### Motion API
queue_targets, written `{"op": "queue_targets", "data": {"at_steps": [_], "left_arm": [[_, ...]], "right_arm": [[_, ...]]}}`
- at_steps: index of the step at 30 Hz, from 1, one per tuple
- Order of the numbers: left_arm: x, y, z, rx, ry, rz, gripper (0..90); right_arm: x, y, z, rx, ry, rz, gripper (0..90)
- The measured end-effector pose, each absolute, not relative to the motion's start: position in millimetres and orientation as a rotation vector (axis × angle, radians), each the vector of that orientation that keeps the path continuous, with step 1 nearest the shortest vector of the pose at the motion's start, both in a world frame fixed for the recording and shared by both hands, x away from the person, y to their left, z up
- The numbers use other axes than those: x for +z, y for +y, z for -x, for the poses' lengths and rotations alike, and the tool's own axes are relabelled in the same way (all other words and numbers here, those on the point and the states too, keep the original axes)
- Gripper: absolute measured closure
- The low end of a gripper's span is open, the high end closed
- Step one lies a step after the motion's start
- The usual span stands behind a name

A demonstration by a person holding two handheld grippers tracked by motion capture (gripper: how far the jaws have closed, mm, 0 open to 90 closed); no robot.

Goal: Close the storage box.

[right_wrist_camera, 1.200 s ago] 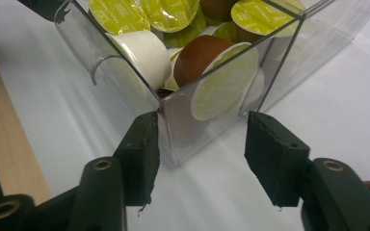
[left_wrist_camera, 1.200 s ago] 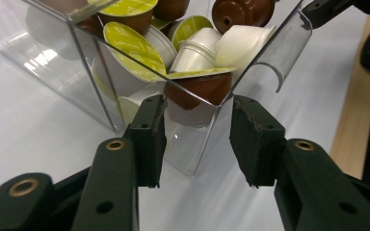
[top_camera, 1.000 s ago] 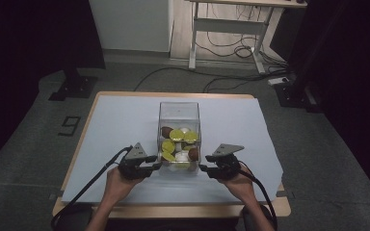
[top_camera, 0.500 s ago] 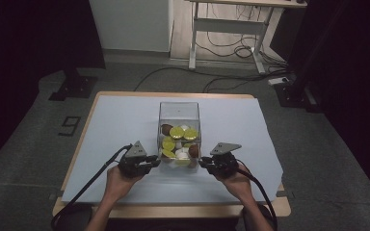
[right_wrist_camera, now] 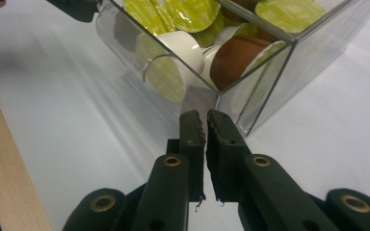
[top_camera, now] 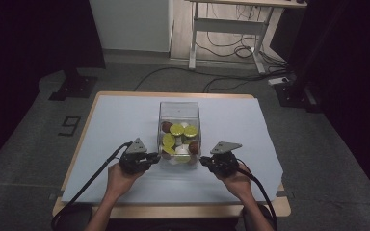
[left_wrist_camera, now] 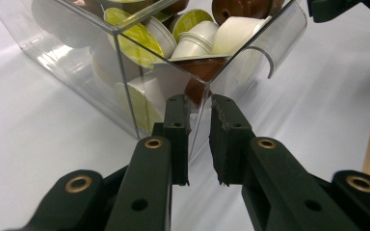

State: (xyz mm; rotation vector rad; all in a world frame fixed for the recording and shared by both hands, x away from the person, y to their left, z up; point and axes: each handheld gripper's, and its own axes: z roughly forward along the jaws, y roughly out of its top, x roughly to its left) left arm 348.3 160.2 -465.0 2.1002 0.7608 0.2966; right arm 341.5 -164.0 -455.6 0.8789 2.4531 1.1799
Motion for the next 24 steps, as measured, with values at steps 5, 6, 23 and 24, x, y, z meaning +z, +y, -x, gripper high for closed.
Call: {"op": "queue_targets", "data": {"at_steps": [5,6,23,24], "left_arm": [[-465.3,159.8,-350.1,0.296,0.760,-2.101,77.2],[-465.1,159.7,-350.2,0.297,0.760,-2.103,77.3],[-463.1,158.7,-346.6,0.325,0.763,-2.102,78.8],[-462.6,158.8,-345.6,0.324,0.759,-2.103,78.8]], "right_arm": [[-456.4,-162.3,-344.9,1.187,2.445,-0.884,85.0],[-456.5,-162.2,-345.6,1.191,2.445,-0.884,85.1],[-458.9,-158.5,-353.9,1.206,2.440,-0.878,89.2],[-459.2,-158.3,-354.2,1.203,2.441,-0.874,89.2]]}}
